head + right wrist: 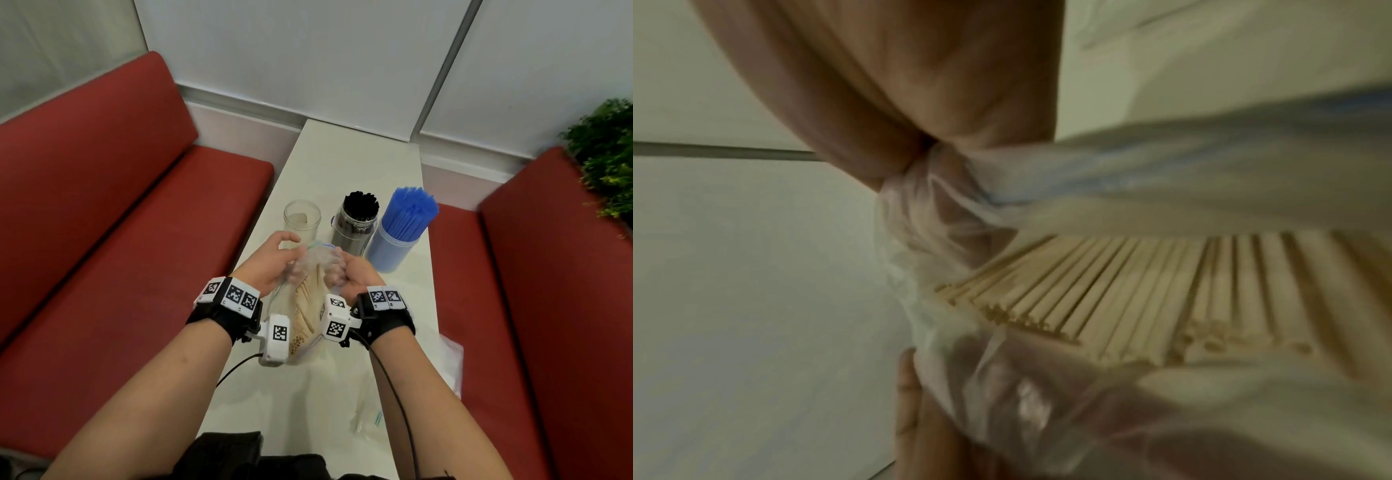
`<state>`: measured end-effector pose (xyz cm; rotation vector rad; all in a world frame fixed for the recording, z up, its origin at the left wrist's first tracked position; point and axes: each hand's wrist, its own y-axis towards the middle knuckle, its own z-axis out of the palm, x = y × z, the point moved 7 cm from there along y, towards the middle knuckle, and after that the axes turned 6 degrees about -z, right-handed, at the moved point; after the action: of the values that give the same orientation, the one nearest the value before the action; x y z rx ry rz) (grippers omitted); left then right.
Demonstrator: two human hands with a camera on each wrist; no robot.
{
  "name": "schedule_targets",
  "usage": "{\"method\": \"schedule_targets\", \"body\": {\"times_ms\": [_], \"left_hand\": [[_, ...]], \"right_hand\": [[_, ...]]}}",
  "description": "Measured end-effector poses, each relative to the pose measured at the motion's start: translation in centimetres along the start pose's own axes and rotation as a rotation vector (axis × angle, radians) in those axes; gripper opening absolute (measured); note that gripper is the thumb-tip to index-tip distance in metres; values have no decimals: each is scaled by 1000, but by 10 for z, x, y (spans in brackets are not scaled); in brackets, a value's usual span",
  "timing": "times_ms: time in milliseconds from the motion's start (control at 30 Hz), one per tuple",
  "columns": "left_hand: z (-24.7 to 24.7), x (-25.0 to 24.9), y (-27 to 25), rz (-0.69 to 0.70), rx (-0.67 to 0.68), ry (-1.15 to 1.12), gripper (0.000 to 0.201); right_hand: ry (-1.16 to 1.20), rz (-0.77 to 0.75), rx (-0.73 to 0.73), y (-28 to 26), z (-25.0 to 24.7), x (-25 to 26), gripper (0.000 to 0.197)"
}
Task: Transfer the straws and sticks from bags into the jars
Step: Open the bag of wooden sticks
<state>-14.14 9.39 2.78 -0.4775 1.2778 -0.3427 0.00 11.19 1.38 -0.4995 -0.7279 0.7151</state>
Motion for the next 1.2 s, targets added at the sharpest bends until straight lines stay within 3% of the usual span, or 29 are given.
{"method": "schedule_targets", "body": {"times_ms": [133,233,367,500,667,767,833,900,933,1067,1133,1200], "left_hand": [[4,-8,-6,229,3,584,20],[14,-4,-4,245,-3,968,48],[14,-6,0,330,-217,1195,20],[9,-4,5,256,-208,1017,19],[5,11,10,-17,-40,144,20],[9,21,11,-136,-24,-166,23],[10,26,15,-205,-30,-290,25],[10,31,16,-233,-10,-274,30],[9,33,16,-225,6,-225,32],[5,31,18,-72,-19,199,27],[6,26,15,-12,-25,428,31],[14,19,11,38,69,664,46]], "right_hand": [[314,111,-17,2,0,-8,42],[246,73,-87,5,-11,-7,48],[292,205,-19,-9,-10,-12,39],[176,165,-31,-1,-26,-15,30],[-498,-339,-113,10,-38,16,30],[-867,-542,9,8,-23,24,27],[-1103,-666,-13,6,-20,28,20],[-1273,-759,-98,2,-20,31,7],[-1248,-758,-136,3,-24,32,7],[-750,-529,-200,17,-39,19,24],[-792,-548,-236,19,-37,18,22],[-956,-636,-241,16,-30,22,21]]}}
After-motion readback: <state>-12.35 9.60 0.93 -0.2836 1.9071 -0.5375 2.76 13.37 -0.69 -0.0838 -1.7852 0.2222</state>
